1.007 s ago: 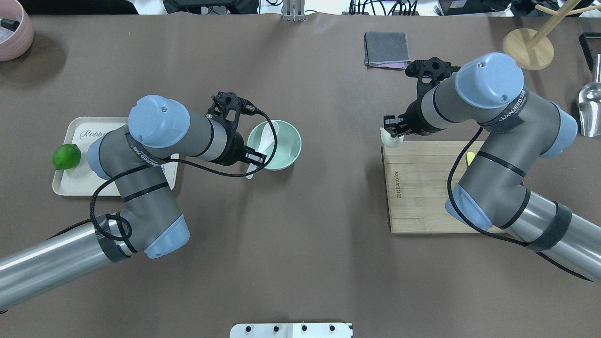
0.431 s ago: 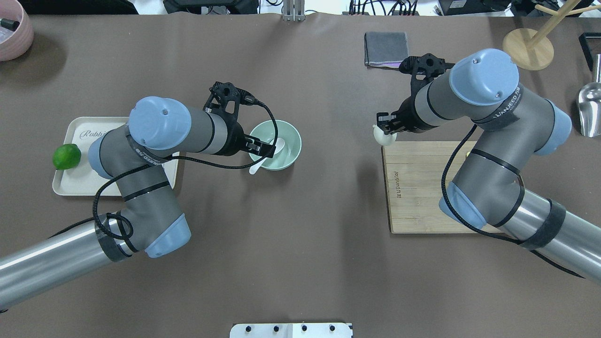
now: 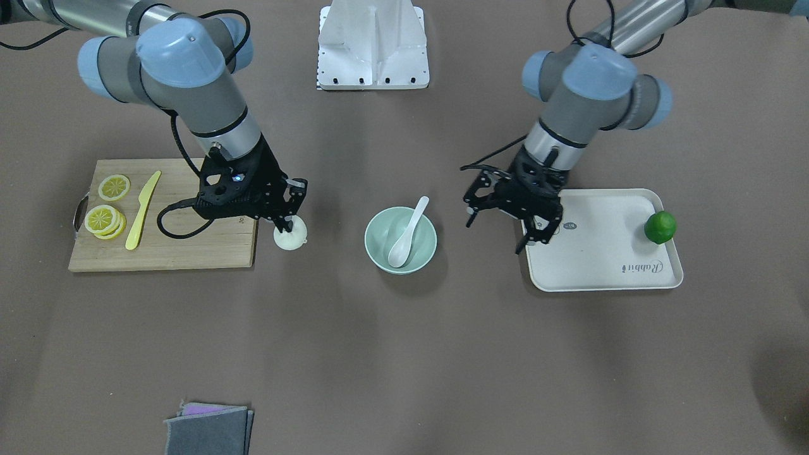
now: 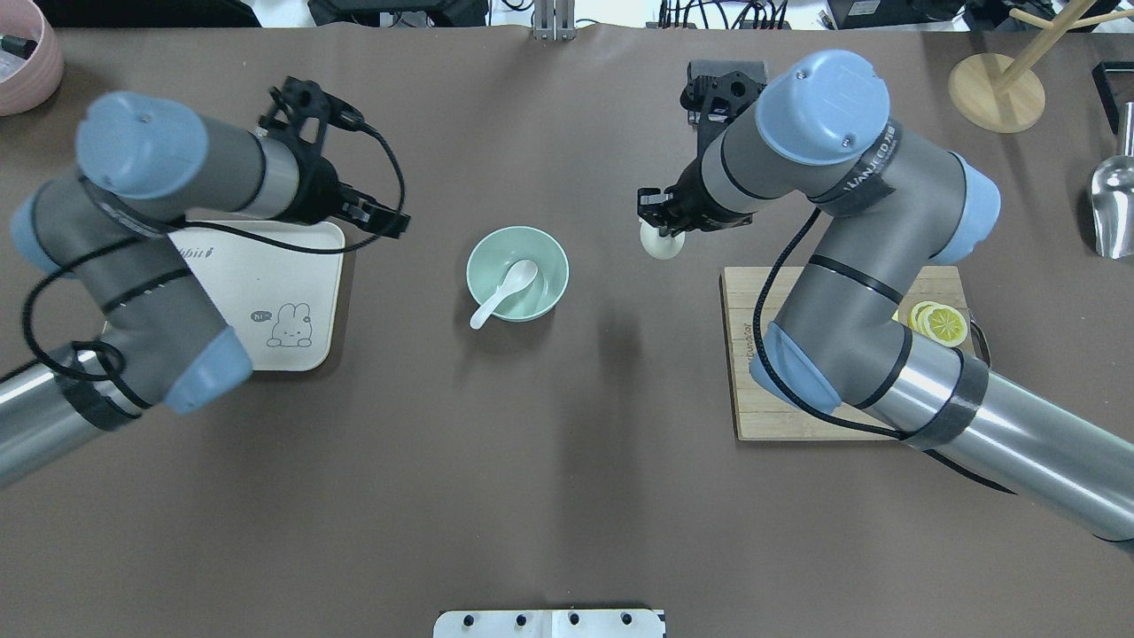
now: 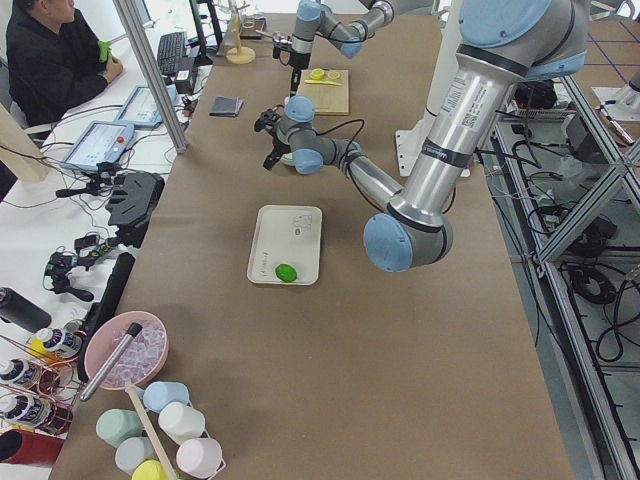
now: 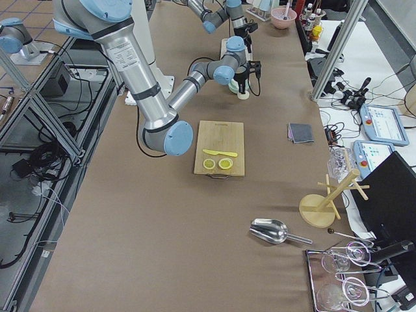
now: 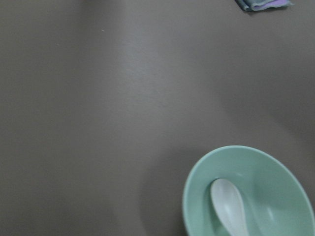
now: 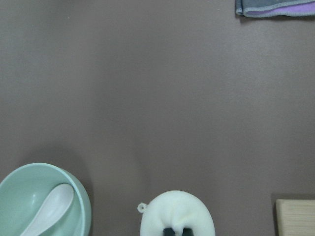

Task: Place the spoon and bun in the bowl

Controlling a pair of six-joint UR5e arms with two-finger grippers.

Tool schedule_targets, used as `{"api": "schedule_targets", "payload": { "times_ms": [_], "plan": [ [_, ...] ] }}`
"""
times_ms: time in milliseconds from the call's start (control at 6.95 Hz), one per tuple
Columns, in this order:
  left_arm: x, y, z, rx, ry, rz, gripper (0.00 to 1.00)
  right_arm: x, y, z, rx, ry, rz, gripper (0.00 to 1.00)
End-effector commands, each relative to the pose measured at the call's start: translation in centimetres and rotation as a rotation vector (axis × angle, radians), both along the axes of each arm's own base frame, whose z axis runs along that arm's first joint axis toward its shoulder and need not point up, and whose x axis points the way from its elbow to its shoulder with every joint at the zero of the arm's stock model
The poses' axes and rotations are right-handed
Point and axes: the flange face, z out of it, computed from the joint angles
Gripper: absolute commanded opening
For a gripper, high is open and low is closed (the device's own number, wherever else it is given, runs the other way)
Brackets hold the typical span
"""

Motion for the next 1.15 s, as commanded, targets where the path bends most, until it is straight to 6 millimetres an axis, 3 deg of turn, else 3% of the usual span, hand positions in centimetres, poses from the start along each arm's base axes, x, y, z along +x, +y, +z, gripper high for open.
{"api": "schedule_targets", "payload": {
  "times_ms": [0,144,288,431,575,719,863,1007],
  "plan": [
    [-12.2,-2.8,6.3,-0.004,-0.049,-0.036,0.98,-4.9,-0.3,-4.4,0.038,0.006,0.015,0.0],
    [-15.0,-2.8,7.8,-0.011,-0.063,-0.061,0.98,-8.4,-0.8,-6.9,0.028,0.008,0.028,0.0],
    [-16.4,-2.8,8.8,-0.033,-0.068,-0.09,0.98,-11.9,0.2,-8.4,0.049,0.028,0.036,0.0],
    [-18.5,-2.6,9.8,-0.046,-0.075,-0.116,0.98,-15.0,1.7,-7.7,0.091,0.019,0.038,0.0],
    [-19.3,-1.3,10.4,-0.049,-0.08,-0.119,0.98,-16.8,2.2,-7.2,0.114,0.001,0.039,0.0],
    [-19.7,-0.8,10.8,-0.049,-0.084,-0.12,0.98,-17.4,1.9,-8.3,0.116,-0.002,0.04,0.09],
    [-19.8,-0.7,10.7,-0.053,-0.079,-0.124,0.98,-17.7,1.7,-8.4,0.123,0.002,0.033,0.99],
    [-19.8,-0.8,11.0,-0.052,-0.088,-0.129,0.98,-17.6,1.9,-9.0,0.143,-0.001,0.014,1.0]
  ]
}}
